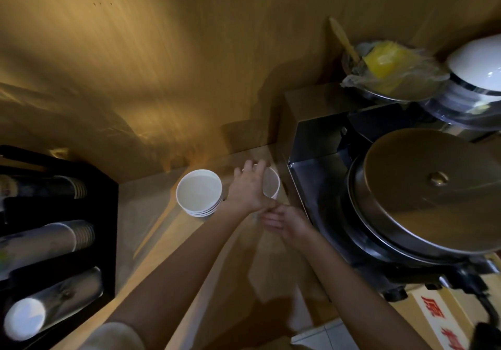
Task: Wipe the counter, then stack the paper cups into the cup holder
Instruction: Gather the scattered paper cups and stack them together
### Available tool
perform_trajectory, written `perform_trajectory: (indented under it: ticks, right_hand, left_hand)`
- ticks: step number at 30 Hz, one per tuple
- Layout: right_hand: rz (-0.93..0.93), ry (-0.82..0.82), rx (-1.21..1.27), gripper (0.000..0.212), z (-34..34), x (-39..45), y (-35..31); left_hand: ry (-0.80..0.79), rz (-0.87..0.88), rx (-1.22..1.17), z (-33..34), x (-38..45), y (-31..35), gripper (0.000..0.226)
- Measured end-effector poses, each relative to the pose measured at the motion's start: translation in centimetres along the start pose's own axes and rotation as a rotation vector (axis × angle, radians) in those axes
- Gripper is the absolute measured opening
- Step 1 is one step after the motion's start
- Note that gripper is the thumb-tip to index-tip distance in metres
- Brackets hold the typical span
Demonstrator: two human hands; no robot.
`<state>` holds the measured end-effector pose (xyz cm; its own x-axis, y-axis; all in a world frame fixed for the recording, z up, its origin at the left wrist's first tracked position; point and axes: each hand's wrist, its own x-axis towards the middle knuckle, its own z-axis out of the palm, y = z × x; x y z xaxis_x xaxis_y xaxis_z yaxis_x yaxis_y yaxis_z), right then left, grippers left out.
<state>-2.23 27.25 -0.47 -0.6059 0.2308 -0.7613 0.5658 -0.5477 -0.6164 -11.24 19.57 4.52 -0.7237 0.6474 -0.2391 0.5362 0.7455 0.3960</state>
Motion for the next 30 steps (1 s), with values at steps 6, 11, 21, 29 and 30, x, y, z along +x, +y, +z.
perform_trajectory:
  ticks: [6, 11, 21, 29, 30]
  right_hand:
    - [0.139, -0.206, 0.339, 0.059, -0.2, -2.4, -0.1]
    - [0.037, -0.407, 0.415, 0.064, -0.1, -4.1, -1.0]
    - [-0.092, -0.671, 0.136, 0.052, 5.5, -7.7, -3.2]
    - [-0.349, -0.788, -0.179, 0.052, 13.7, -10.0, -1.5]
    - [-0.374, -0.777, -0.209, 0.052, 14.8, -10.2, -1.2]
  left_hand:
    - [0.167, 0.011, -0.120, 0.2, -2.4, 1.2, 0.096]
    - [0.433, 0.023, -0.307, -1.2, -6.2, 2.4, 0.096]
    - [0.882, -0.031, -0.484, -4.0, -13.7, 0.5, 0.086]
    - [0.924, -0.232, -0.617, -5.6, -19.8, -6.5, 0.102]
    - [0.919, -0.247, -0.643, -5.9, -20.8, -7.4, 0.101]
